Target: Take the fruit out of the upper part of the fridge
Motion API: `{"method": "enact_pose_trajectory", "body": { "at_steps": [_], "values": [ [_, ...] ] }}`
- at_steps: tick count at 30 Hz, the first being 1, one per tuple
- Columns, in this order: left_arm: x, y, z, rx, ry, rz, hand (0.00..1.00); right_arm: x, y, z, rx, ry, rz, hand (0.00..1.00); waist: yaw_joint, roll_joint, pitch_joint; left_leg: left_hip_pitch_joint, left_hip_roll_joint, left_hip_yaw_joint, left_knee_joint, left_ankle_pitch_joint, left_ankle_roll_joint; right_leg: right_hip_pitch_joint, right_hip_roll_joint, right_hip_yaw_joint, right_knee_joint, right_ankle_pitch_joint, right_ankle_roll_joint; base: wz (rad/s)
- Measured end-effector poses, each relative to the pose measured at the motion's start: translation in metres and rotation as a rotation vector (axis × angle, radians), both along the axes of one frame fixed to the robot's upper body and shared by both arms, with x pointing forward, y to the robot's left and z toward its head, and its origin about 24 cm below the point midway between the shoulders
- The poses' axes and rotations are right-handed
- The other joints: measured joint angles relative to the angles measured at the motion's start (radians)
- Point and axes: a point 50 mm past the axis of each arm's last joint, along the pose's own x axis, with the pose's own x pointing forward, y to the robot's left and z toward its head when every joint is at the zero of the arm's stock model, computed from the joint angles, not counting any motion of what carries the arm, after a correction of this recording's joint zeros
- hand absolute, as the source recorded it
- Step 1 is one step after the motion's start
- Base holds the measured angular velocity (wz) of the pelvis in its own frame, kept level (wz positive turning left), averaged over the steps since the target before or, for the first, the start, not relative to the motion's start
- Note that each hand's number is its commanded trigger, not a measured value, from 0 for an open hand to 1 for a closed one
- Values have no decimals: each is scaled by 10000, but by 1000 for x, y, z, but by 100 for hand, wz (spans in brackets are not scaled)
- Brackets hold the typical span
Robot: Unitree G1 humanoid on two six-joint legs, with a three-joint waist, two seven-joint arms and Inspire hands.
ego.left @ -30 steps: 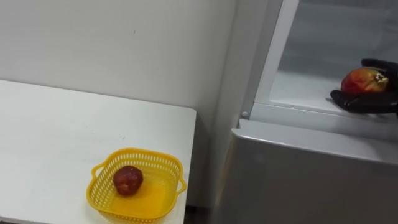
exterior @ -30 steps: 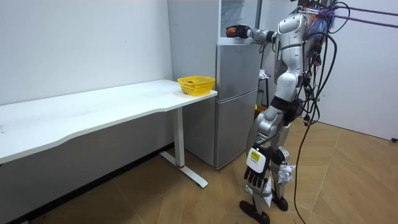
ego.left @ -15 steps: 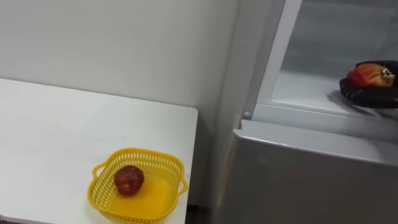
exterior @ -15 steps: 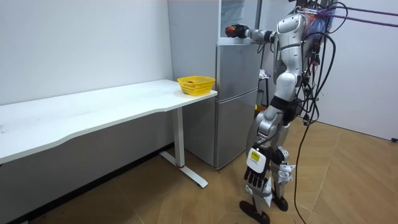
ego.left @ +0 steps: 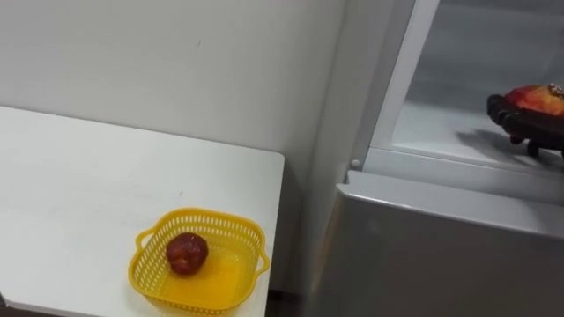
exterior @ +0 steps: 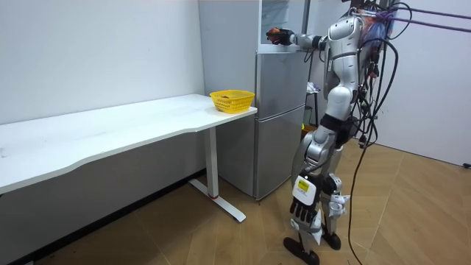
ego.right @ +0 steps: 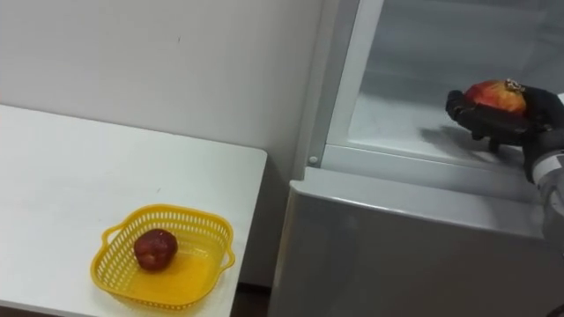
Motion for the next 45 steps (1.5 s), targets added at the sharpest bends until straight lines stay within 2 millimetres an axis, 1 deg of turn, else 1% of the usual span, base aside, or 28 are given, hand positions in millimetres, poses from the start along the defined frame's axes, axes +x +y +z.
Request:
{"method": "enact_pose_trajectory", "body": {
  "at_steps": [4,6,7,9,12,13,14,15,16,17,18,19,20,22,24,26,27,28,29,31,33,35,38,42,45],
  "values": [
    [0,-1,0,0,-54,-19,0,1,9,10,-563,-337,193,100,-133,149,18,4,-2,35,-2,4,6,8,-10,-2,4,0,0,0],
    [0,0,0,23,-72,-18,0,1,13,14,-748,-472,337,100,-182,255,-8,17,-1,72,-35,12,14,-13,-23,9,8,0,0,-2],
    [1,0,0,52,-85,-19,0,1,15,15,-855,-521,406,100,-190,307,-37,46,-1,89,-74,19,19,-18,-33,14,21,-3,-1,-4],
    [1,0,0,98,-121,-23,0,0,18,16,-983,-582,461,100,-220,326,-76,106,-12,113,-190,59,24,-10,-53,25,24,-4,-1,-2],
    [4,-1,0,167,-211,-29,0,-2,22,13,-1101,-687,386,100,-250,329,-76,214,-11,118,-136,62,26,77,-51,83,10,-4,-1,0],
    [5,-1,0,178,-246,-21,0,-5,25,8,-1317,-643,393,100,-284,344,-85,300,-6,164,-136,61,27,191,-50,147,3,-4,-1,5],
    [6,-1,0,194,-318,72,0,-8,34,8,-1525,-804,612,100,-355,372,-97,302,2,226,-141,59,29,228,-50,204,3,-4,0,7],
    [7,-1,0,193,-363,108,0,-9,38,9,-1610,-919,788,100,-423,399,-80,305,5,244,-142,58,30,228,-49,221,1,-5,0,4],
    [9,-1,0,202,-420,90,0,-11,47,11,-1720,-1157,1119,100,-475,437,-53,327,14,319,-148,58,30,216,-47,300,-13,-4,0,-11],
    [11,-3,-1,206,-478,93,0,-13,55,10,-1715,-1333,1414,100,-480,486,-38,373,31,431,-169,56,32,236,-45,333,-34,-4,0,-16],
    [11,-4,-1,195,-497,95,0,-15,58,9,-1690,-1386,1526,100,-490,506,-36,405,32,460,-197,51,40,271,-47,333,-53,-4,0,-13],
    [11,-6,-2,137,-540,93,0,-18,62,7,-1735,-1425,1708,100,-488,546,-54,441,23,492,-240,40,53,350,-56,338,-105,-4,0,-5],
    [11,-8,-3,56,-587,100,0,-21,66,7,-1847,-1511,1849,100,-493,594,-100,450,14,521,-255,40,57,348,-64,374,-124,-4,0,-6],
    [11,-11,-4,-33,-632,103,0,-25,73,11,-2148,-1817,1996,100,-480,641,-116,543,10,573,-324,66,81,330,-70,501,-134,-3,-3,-14],
    [11,-11,-4,-46,-634,92,0,-30,77,13,-2380,-2034,2061,100,-483,651,-120,614,15,666,-342,66,83,360,-57,618,-143,-4,-6,-13],
    [12,-12,-4,-95,-700,82,0,-39,81,15,-2892,-2441,1941,100,-444,619,-126,666,15,743,-353,66,84,366,-55,705,-135,-4,-6,-8],
    [12,-13,-4,-114,-747,78,0,-41,83,16,-3037,-2554,1911,100,-435,610,-120,711,22,790,-379,66,85,370,-52,761,-132,-4,-6,-19],
    [12,-13,-4,-151,-769,70,0,-44,90,15,-3302,-2780,1936,100,-434,602,-112,777,23,801,-439,67,86,378,-41,857,-138,-4,-6,-17],
    [10,-13,-5,-168,-690,99,0,-48,98,15,-3447,-3045,2040,100,-441,587,-98,799,16,806,-474,67,86,419,-41,879,-148,-6,-7,-12],
    [10,-13,-5,-172,-627,123,0,-54,106,16,-3571,-3401,2178,100,-475,550,-91,829,13,815,-483,64,90,430,-43,887,-160,-8,-7,-2],
    [13,-14,-6,-172,-641,88,0,-60,110,18,-3960,-3660,2216,100,-465,498,-52,854,6,816,-481,64,90,425,-47,897,-169,-8,-6,0],
    [16,-14,-6,-197,-718,25,0,-69,120,24,-4816,-4172,2262,100,-433,466,-37,825,3,828,-483,59,98,401,-44,917,-184,-11,-5,0],
    [18,-14,-6,-296,-772,75,0,-79,130,36,-5738,-5029,2273,100,-450,461,-41,793,2,834,-454,59,98,352,-40,921,-196,-11,-5,0],
    [18,-15,-7,-346,-703,111,0,-90,143,45,-6419,-5891,2264,100,-401,468,-37,793,17,835,-500,60,95,298,-22,996,-154,-11,-5,-1],
    [18,-17,-8,-485,-755,83,0,-100,154,52,-6855,-6612,2299,100,-387,507,-13,786,18,835,-506,60,95,284,-21,1010,-152,-11,-6,0]
  ]
}}
